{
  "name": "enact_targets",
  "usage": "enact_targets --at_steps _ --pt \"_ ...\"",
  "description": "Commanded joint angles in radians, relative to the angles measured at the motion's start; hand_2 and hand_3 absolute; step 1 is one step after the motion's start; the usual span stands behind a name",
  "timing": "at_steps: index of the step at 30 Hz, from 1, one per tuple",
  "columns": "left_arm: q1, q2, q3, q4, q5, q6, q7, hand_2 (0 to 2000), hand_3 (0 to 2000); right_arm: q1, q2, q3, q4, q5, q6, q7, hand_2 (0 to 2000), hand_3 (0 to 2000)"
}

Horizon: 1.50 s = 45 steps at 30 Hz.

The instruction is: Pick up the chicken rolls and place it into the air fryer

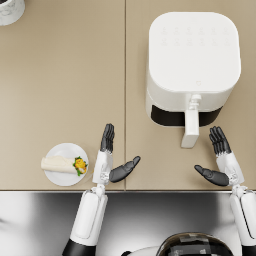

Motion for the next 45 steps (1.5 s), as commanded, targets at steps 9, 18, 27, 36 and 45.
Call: enact_targets --at_steps 9,18,27,36,45 --pt "0.000 0.000 0.000 0.000 0.000 0.000 0.000 0 0 0.000 0.000 0.000 0.000 0.000 0.000 0.000 0 0" --pt "0.000 0.000 0.000 0.000 0.000 0.000 0.000 0 0 0.000 0.000 0.000 0.000 0.000 0.000 0.000 0 0" --pt "0.001 0.007 -0.014 0.003 0.000 -0.049 -0.049 0 0 0.014 -0.015 0.029 -0.009 0.000 -0.048 0.049 0 0" --pt "-0.009 0.029 -0.162 -0.062 0.177 -0.098 -0.098 0 0 0.045 -0.061 0.016 -0.004 0.133 -0.097 0.098 0 0" --pt "-0.072 0.044 -0.302 -0.163 0.580 -0.101 -0.100 0 0 0.074 -0.101 0.030 -0.037 0.324 -0.100 0.101 0 0"
